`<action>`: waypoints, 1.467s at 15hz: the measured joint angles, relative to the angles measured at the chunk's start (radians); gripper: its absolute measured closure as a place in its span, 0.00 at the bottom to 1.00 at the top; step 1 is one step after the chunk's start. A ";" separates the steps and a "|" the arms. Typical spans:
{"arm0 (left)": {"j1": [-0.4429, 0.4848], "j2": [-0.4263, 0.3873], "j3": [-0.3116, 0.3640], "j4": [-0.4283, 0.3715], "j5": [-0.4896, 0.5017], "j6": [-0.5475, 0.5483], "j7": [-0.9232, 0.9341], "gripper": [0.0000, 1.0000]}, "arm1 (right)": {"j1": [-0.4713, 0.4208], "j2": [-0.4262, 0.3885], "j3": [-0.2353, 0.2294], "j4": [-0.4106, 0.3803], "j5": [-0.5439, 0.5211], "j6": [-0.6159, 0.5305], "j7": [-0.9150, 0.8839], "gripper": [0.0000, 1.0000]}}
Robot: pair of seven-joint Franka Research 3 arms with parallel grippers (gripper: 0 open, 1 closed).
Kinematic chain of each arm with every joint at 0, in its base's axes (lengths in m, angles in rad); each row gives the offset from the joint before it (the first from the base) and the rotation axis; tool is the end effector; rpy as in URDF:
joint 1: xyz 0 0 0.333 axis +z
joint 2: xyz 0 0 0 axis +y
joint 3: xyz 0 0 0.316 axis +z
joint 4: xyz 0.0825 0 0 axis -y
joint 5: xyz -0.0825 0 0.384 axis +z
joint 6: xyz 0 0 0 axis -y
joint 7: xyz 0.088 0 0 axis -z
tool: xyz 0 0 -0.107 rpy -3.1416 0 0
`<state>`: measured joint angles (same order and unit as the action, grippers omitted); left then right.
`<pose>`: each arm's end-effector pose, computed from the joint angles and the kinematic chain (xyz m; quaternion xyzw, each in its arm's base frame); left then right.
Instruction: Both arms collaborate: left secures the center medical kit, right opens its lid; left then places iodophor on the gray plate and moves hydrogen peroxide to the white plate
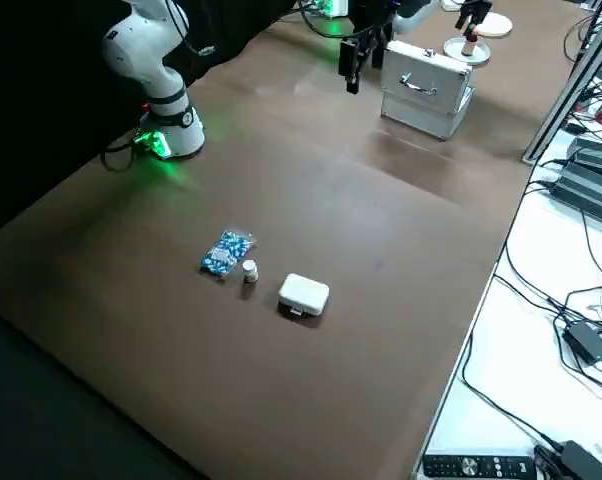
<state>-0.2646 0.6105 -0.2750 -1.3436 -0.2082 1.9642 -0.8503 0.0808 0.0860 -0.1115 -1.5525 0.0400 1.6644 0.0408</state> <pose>0.6363 -0.3466 0.3871 0.9611 0.2143 -0.0996 0.1429 0.5886 -0.0114 0.5927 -0.9991 0.0371 -0.0131 0.0152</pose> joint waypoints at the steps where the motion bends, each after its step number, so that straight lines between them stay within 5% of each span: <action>1: -0.051 0.000 0.002 0.000 0.090 0.016 -0.002 0.00 | -0.001 0.000 -0.001 0.000 0.000 -0.027 0.005 0.01; 5: -0.120 0.010 0.003 -0.001 0.232 0.030 -0.002 0.00 | -0.004 0.000 -0.005 0.000 0.000 -0.036 0.006 0.01; 22: -0.197 0.086 0.000 -0.005 0.305 0.153 0.094 0.00 | -0.004 0.000 -0.005 0.000 -0.001 -0.026 0.006 0.01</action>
<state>-0.4616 0.6968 -0.2749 -1.3482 0.0970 2.1174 -0.7565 0.0765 0.0859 -0.1165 -1.5521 0.0394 1.6380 0.0465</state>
